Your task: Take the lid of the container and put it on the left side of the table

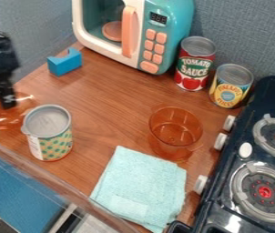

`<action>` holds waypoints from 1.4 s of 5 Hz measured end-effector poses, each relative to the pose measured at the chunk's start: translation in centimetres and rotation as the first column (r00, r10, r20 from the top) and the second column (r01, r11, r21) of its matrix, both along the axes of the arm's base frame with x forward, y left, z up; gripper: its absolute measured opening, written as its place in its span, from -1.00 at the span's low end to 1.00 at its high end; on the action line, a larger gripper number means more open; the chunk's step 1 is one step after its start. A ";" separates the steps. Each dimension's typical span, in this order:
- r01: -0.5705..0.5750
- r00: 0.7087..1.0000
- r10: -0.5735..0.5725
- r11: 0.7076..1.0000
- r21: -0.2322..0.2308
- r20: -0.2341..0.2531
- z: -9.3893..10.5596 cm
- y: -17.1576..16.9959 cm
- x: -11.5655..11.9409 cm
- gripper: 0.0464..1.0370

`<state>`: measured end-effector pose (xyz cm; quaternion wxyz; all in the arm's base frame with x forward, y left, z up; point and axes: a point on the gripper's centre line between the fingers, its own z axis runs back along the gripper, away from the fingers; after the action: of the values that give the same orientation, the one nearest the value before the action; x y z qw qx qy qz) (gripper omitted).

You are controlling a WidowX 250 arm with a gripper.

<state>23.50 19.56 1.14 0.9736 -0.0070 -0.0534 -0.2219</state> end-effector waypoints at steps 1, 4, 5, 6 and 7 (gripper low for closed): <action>0.018 1.000 -0.018 1.000 -0.006 0.001 -0.1 -0.3 0.1 -0.34; -0.011 0.999 0.009 0.998 -0.054 -0.033 -1.2 0.1 -0.2 -0.24; -0.022 0.999 0.019 0.998 -0.052 -0.048 -1.1 0.3 -0.3 0.38; -0.015 0.998 0.013 0.999 -0.045 -0.060 -1.1 0.3 -0.5 0.90; -0.018 0.998 0.015 0.999 -0.040 -0.063 -0.8 0.4 -0.6 0.94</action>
<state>22.89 19.93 0.36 0.9762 -0.0333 -0.0272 -0.2124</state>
